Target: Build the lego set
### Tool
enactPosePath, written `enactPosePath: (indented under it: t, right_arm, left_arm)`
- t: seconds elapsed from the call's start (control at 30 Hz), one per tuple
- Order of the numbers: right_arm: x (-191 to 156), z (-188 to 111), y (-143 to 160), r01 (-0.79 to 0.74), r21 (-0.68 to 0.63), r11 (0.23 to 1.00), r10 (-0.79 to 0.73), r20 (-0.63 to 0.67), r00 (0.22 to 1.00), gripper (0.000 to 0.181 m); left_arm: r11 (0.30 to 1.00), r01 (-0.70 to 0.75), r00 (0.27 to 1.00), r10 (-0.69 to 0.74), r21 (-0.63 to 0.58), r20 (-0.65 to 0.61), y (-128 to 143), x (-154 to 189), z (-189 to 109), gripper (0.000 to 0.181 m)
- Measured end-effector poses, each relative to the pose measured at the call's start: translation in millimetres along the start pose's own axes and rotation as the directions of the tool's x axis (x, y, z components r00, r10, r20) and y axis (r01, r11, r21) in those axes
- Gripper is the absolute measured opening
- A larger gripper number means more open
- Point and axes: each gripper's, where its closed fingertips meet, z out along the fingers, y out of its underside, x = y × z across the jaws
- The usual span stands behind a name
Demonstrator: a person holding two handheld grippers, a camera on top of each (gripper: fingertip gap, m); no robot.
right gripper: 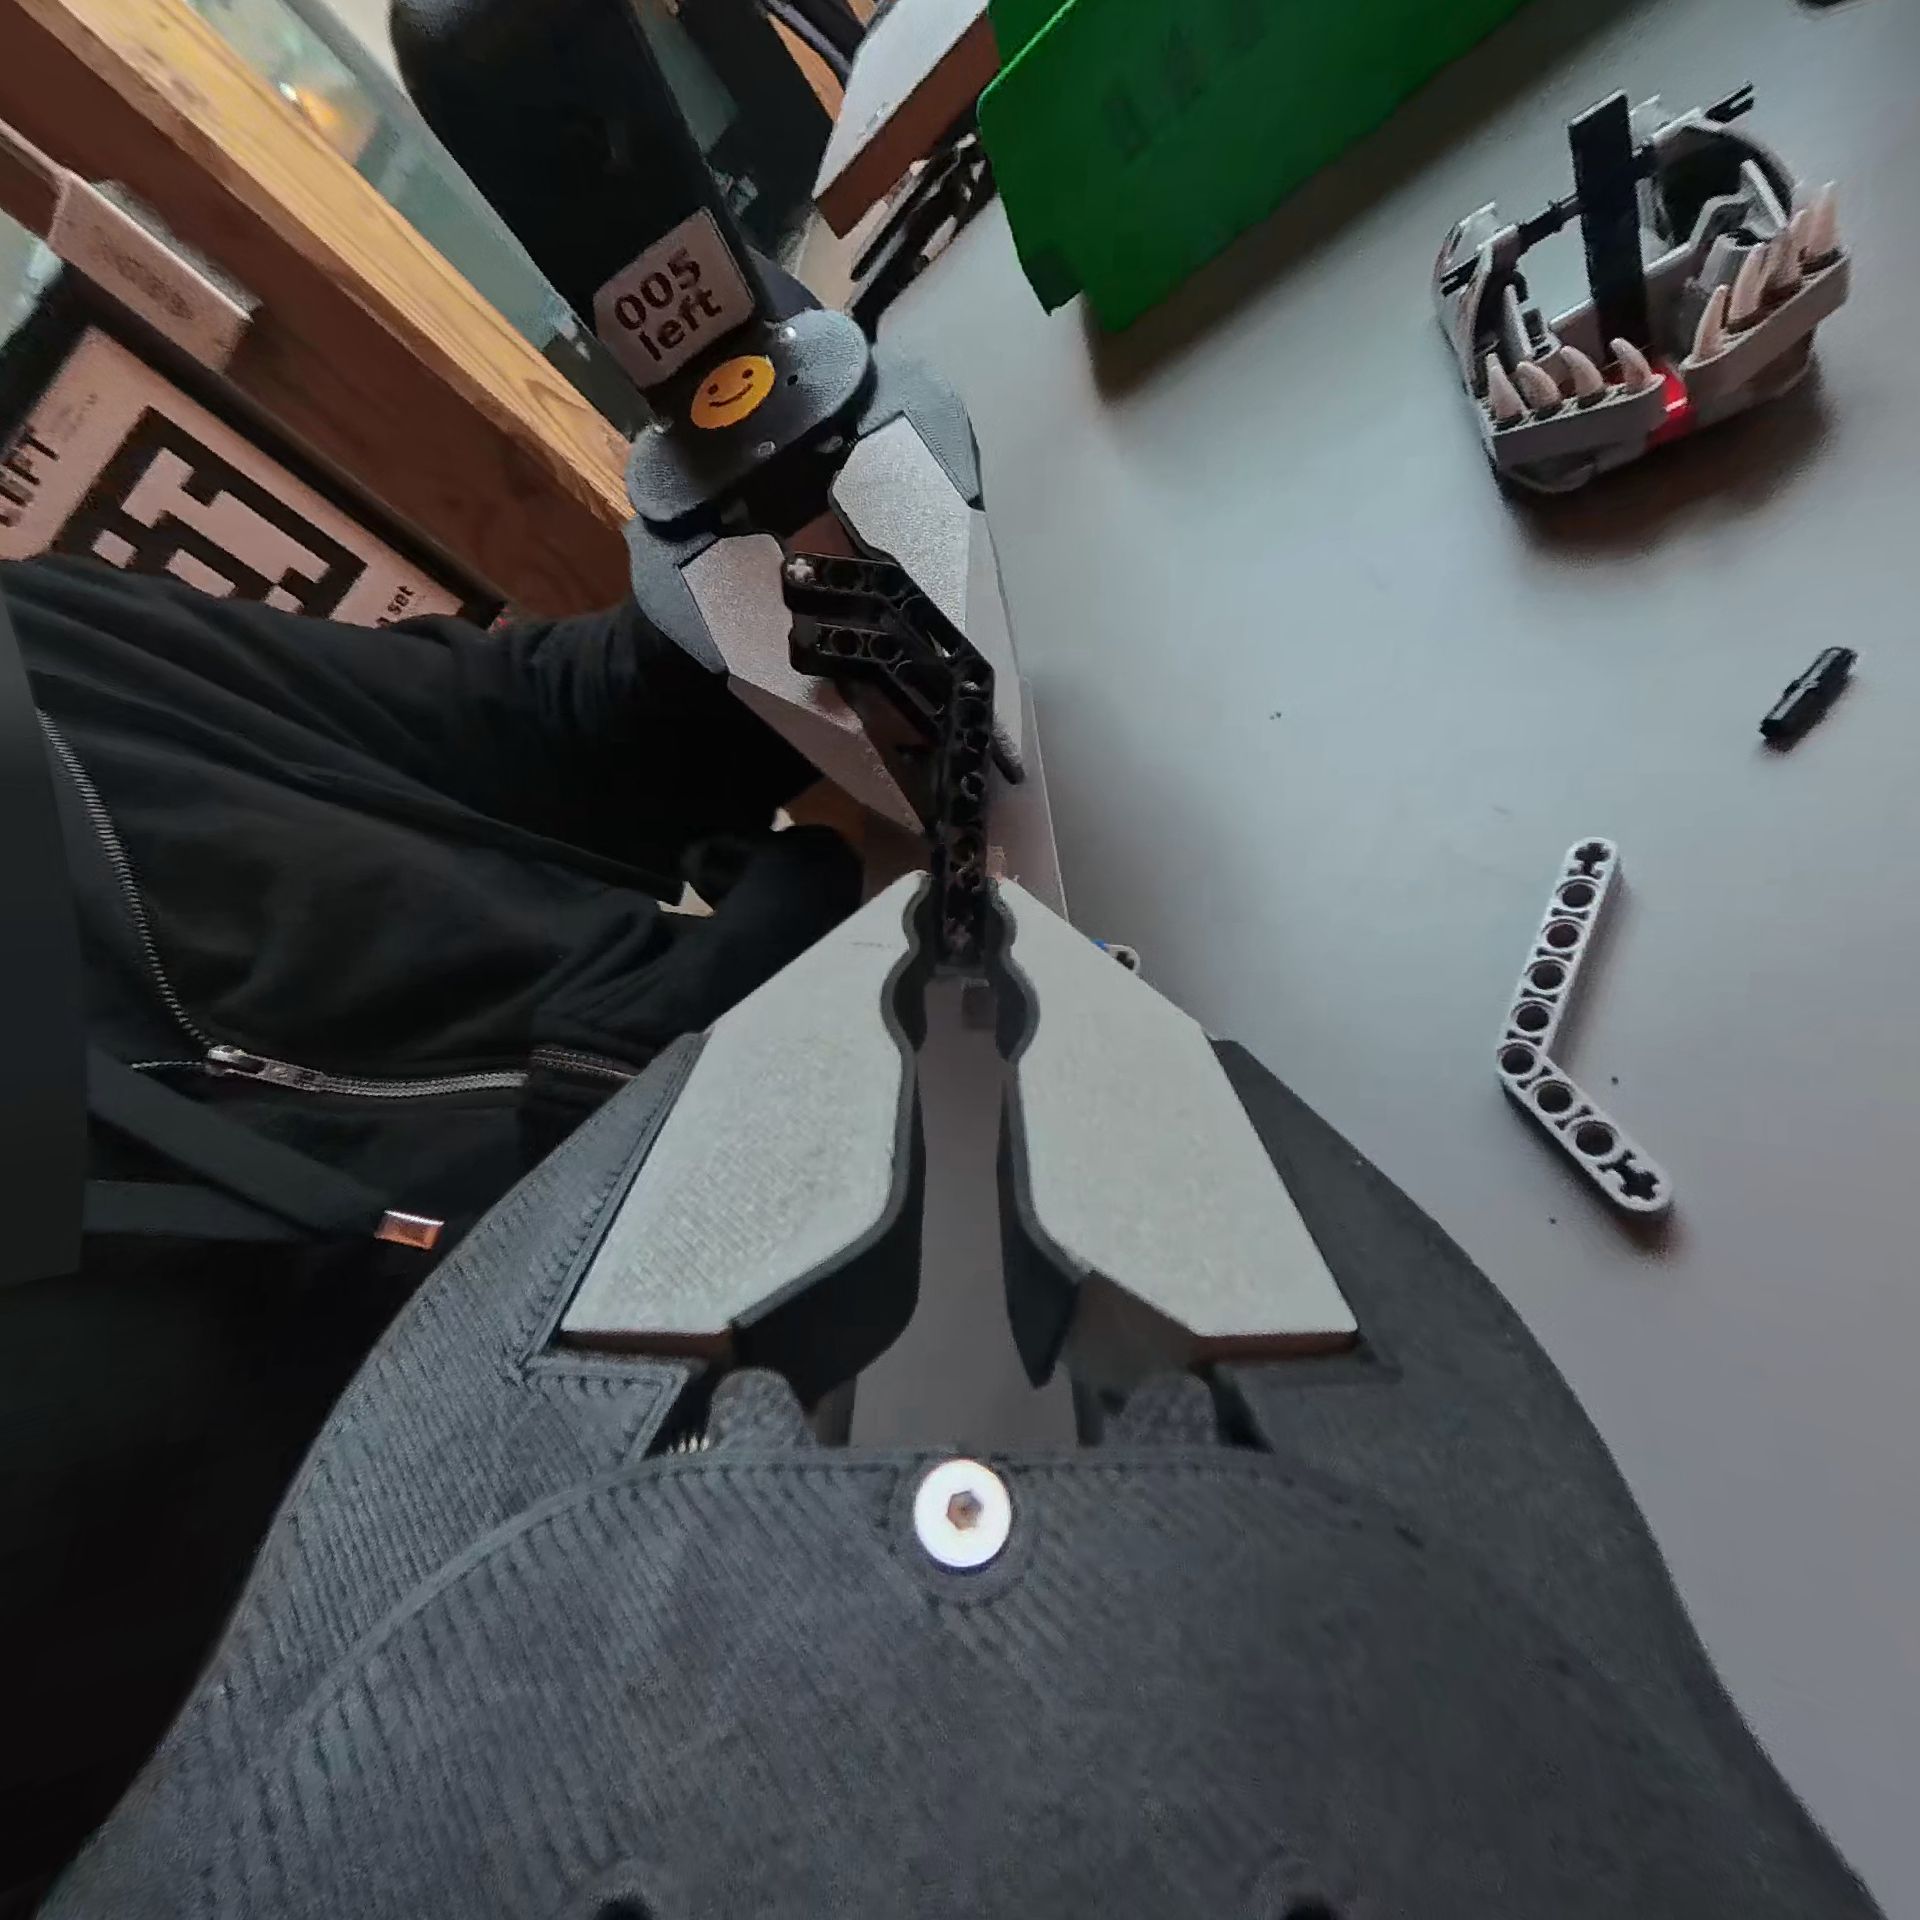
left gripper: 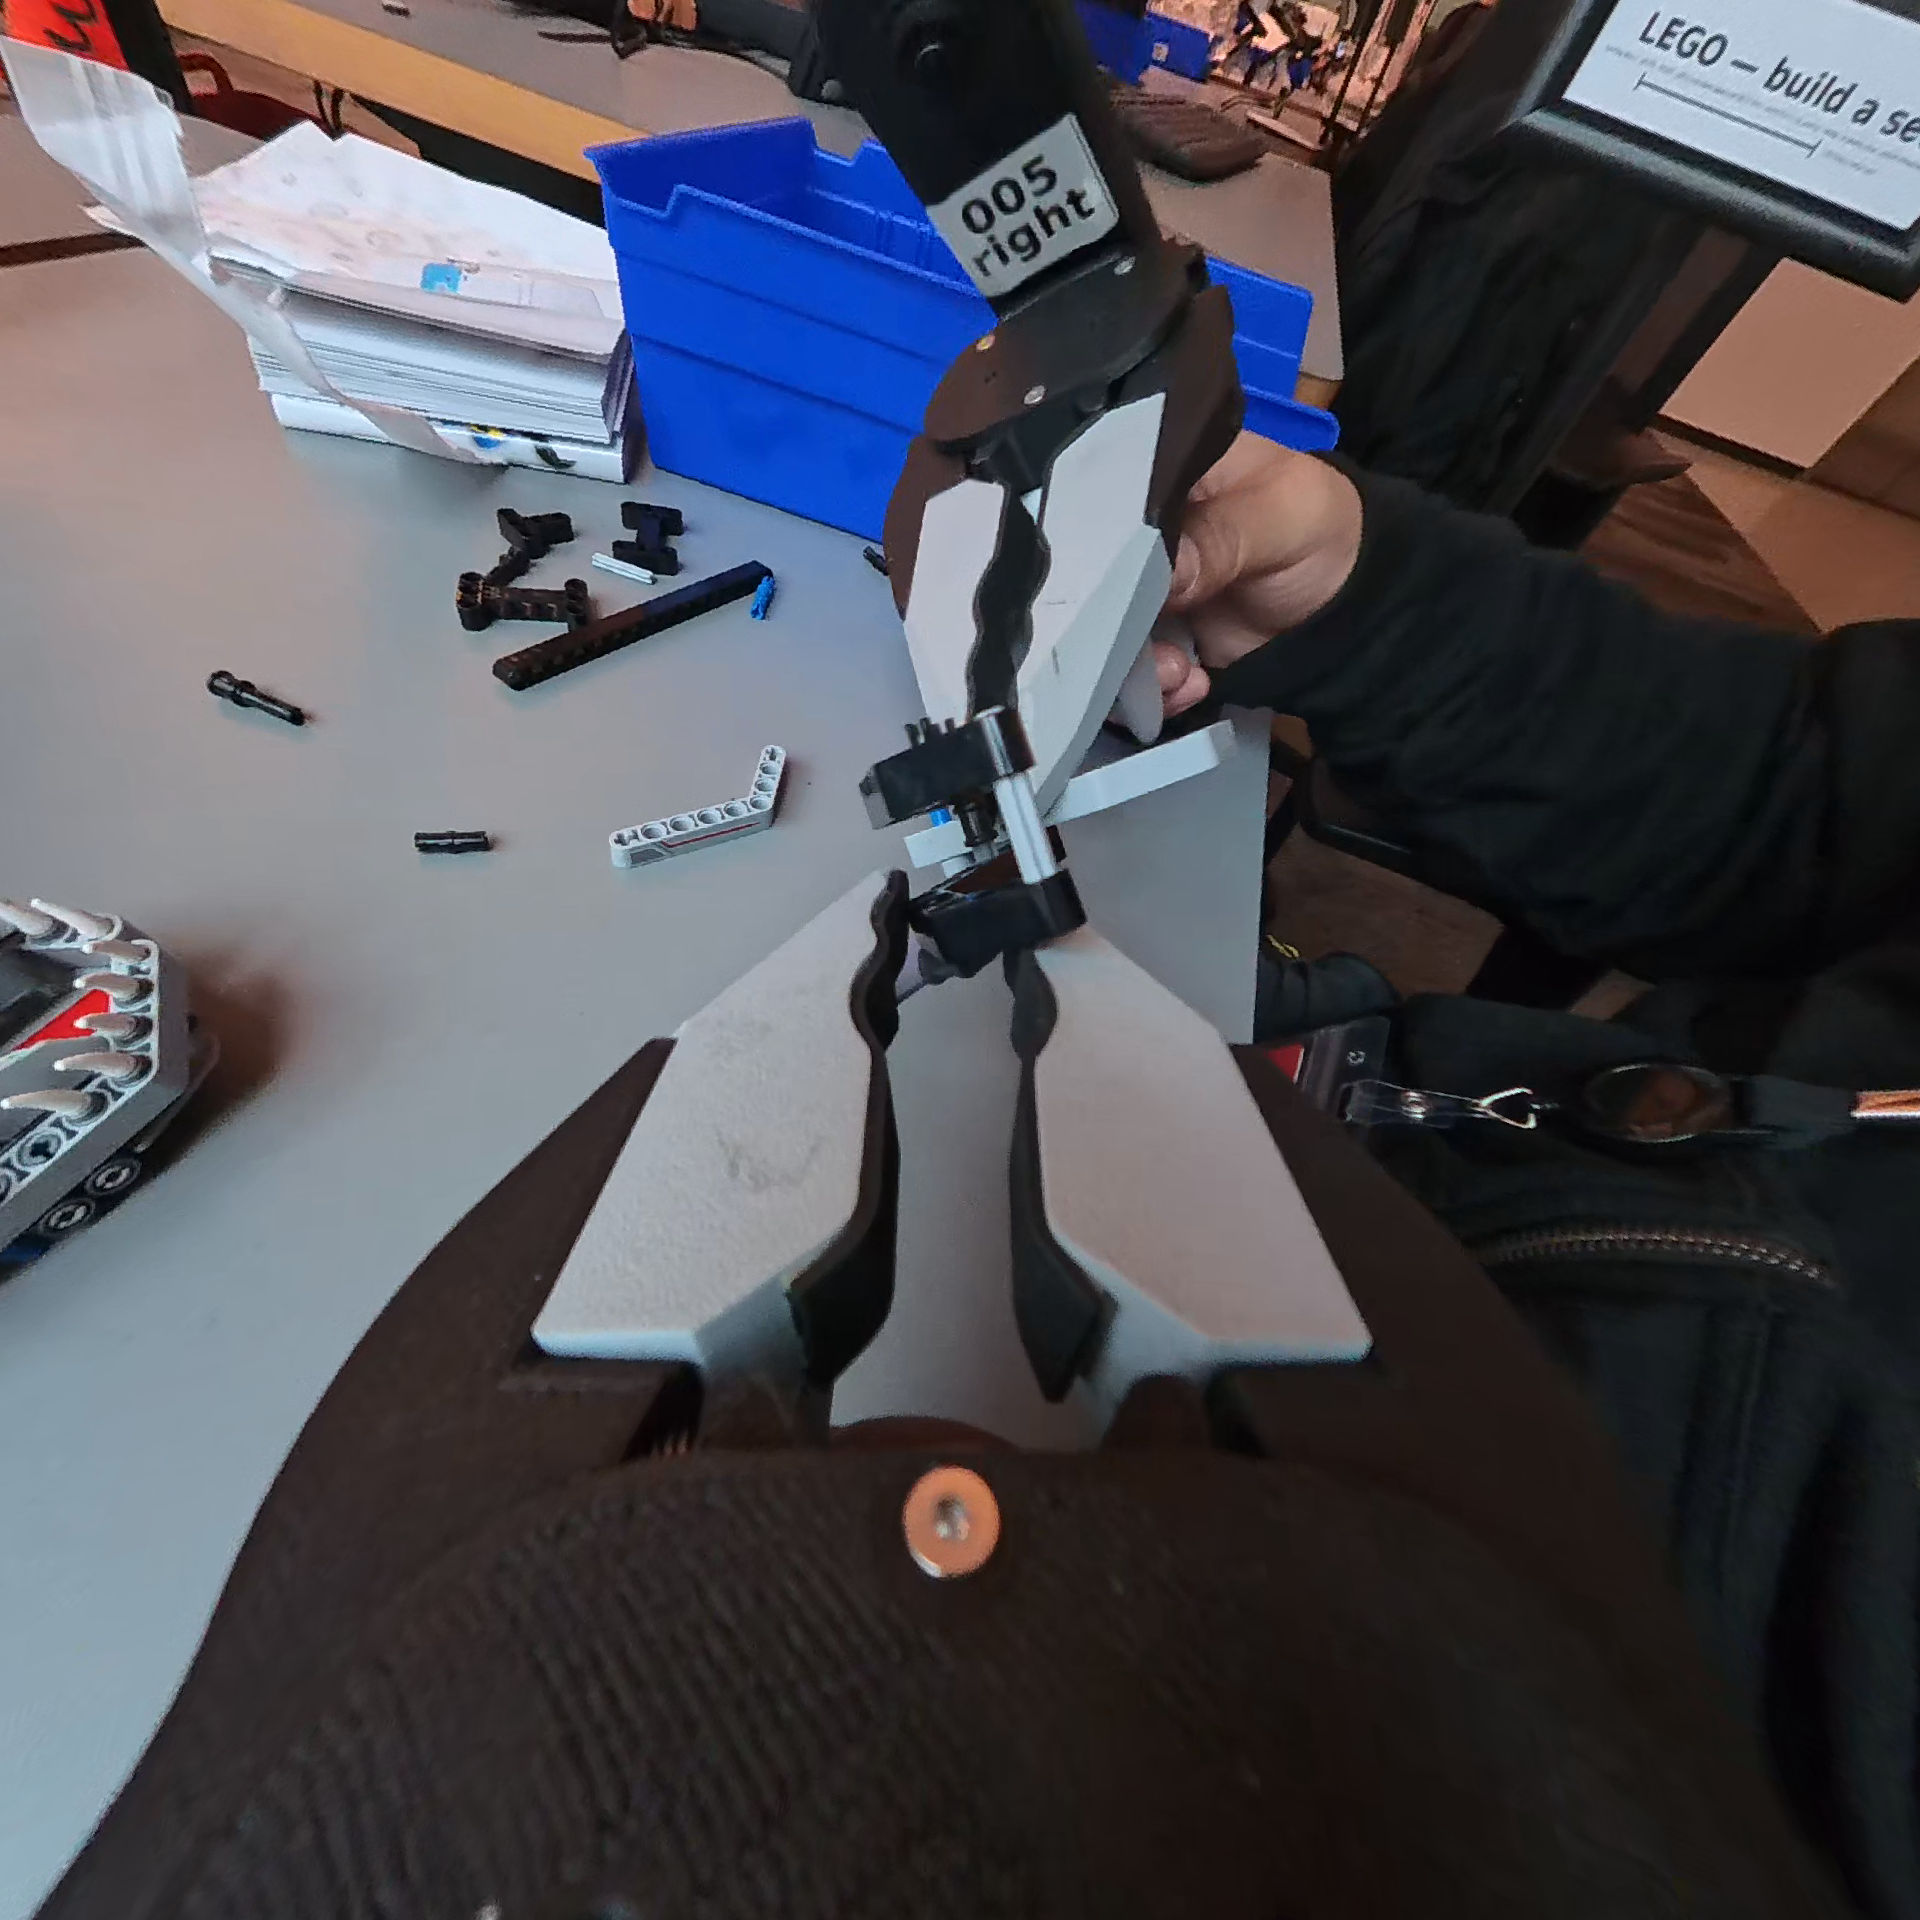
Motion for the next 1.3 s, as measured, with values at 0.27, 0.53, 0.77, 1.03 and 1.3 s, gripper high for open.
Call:
enactPosePath:
  t: [0.27,0.53,0.77,1.03,1.3]
  right_arm:
    - [7.3,1.9,-18.5,0.049,0.151,0.987,-0.035,-0.094,0.995,0.004]
    - [13.8,2.5,-37.4,-0.001,0.352,0.936,0.038,-0.1,0.994,0.004]
    - [11.0,-1.1,-47.3,0.015,0.414,0.91,0.034,-0.109,0.993,0.004]
    - [10.1,-1.0,-50.8,-0.073,0.441,0.894,0.081,0.001,0.997,0.003]
    - [9.5,7.4,-33.7,-0.055,0.177,0.983,0.055,0.004,0.998,0.006]
  left_arm:
    - [1.0,0.019,1.0,-0.019,0.003,0.025,0.0,-7.7,-4.7,0.016]
    - [0.999,0.005,0.997,-0.007,0.032,0.074,-4.9,-17.9,-10.5,0.017]
    - [0.999,-0.002,0.997,-0.003,0.054,0.082,-10.6,-16.9,-12.0,0.017]
    - [0.995,-0.098,0.989,0.095,0.021,0.117,-10.3,-15.0,-12.4,0.018]
    - [0.992,-0.126,0.986,0.128,-0.029,0.104,-6.1,-17.0,-15.7,0.016]
